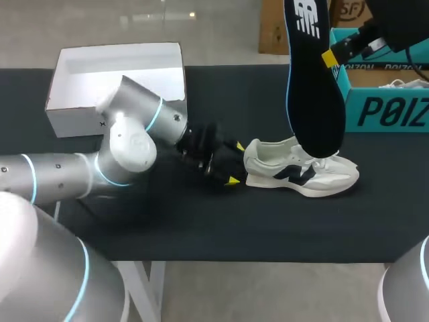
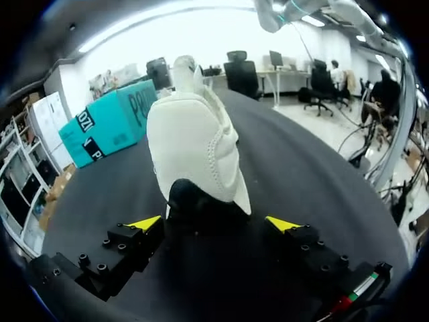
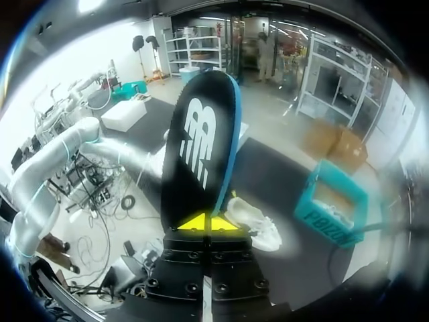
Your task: Take the shoe out of the shoebox, open the shoe tongue, remove and reinsert the insole, then place the shoe into the shoebox
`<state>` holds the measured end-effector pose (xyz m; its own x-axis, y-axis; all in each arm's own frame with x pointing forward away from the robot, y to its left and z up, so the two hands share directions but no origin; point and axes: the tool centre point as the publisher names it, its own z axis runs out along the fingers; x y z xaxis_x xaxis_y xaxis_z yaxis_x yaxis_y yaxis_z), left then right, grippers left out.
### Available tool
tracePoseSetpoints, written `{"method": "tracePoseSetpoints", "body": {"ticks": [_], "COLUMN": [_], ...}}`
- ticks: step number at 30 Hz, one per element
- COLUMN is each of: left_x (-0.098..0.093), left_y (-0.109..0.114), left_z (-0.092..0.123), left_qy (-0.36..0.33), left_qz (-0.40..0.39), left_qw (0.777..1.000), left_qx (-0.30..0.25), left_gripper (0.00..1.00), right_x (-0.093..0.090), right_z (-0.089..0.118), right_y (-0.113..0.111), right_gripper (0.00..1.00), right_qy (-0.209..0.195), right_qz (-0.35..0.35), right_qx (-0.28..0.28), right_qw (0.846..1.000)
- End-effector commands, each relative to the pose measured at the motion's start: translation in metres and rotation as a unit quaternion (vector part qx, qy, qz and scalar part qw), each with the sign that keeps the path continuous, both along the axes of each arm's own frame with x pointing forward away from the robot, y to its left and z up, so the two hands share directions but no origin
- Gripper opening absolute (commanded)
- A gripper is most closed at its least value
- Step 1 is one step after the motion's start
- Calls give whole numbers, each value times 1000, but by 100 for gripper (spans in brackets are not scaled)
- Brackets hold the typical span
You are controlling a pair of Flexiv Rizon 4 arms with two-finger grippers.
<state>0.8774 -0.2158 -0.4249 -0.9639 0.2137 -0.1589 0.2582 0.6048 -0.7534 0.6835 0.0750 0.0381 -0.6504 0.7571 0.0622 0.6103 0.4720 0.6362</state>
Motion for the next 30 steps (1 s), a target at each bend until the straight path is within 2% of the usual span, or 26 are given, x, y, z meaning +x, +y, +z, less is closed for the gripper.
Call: {"method": "tracePoseSetpoints", "body": {"ticks": [1, 5, 11, 22, 30], "left_x": [7, 8, 6, 6, 8], "left_y": [19, 23, 14, -3, -7], "left_z": [23, 40, 62, 98, 109], "left_qy": [7, 12, 15, 0, -14], "left_qz": [-15, -50, -94, -104, -106], "left_qw": [996, 991, 969, 950, 941], "left_qx": [89, 126, 229, 295, 322], "left_gripper": [100, 100, 100, 100, 100], "right_x": [3, 3, 3, 3, 3], "right_z": [1, 1, 1, 1, 1], "right_y": [2, 2, 2, 2, 2], "right_gripper": [0, 0, 0, 0, 0], "right_qy": [3, 3, 3, 3, 3], "right_qz": [-1, -1, -1, -1, -1], "right_qx": [-2, -2, -2, -2, -2], "right_qw": [1000, 1000, 1000, 1000, 1000]}}
